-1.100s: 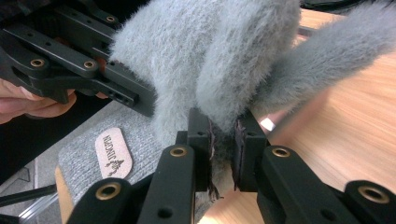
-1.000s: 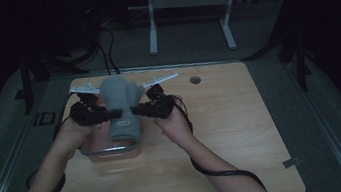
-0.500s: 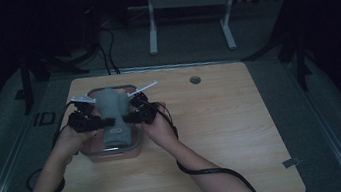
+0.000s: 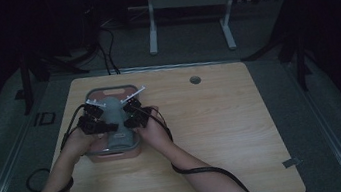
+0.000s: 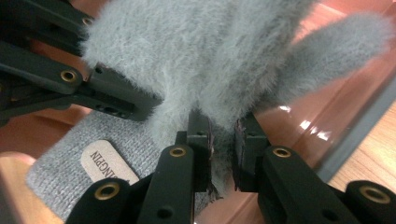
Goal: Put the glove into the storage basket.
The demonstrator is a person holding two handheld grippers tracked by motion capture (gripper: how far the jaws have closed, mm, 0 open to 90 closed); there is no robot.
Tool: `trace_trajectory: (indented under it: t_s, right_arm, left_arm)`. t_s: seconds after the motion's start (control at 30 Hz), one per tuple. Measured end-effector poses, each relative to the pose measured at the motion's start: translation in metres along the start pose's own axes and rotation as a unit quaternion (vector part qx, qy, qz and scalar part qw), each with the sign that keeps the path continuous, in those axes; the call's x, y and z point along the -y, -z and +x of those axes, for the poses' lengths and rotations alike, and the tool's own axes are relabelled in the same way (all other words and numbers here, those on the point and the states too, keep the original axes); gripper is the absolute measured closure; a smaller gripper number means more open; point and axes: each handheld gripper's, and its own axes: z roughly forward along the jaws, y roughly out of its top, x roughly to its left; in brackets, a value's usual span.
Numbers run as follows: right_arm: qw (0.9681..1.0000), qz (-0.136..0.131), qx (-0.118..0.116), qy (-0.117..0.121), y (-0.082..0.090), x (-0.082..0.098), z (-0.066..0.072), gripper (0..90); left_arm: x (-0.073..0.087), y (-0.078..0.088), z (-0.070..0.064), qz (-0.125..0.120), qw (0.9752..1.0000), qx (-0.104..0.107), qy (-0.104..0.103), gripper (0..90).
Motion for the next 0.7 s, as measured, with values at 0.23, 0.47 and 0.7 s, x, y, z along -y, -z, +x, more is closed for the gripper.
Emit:
trace_trajectory:
  t_s: [0.23,0.47,0.7]
  right_arm:
    - [0.9987,0.022,0.043,0.015,-0.009,-0.005,0.009,71.3]
    - [0.9991,0.000,0.029,0.032,0.005,-0.009,0.007,54.3]
    - [0.9981,-0.045,-0.017,0.038,0.040,-0.014,-0.003,34.6]
  left_arm:
    - [-0.006,-0.011,-0.002,0.038,0.9977,-0.056,0.005,68.5]
    - [-0.006,-0.007,-0.004,0.010,0.9961,-0.088,0.004,44.9]
    - [-0.002,0.015,-0.005,-0.045,0.9948,-0.090,0.014,26.9]
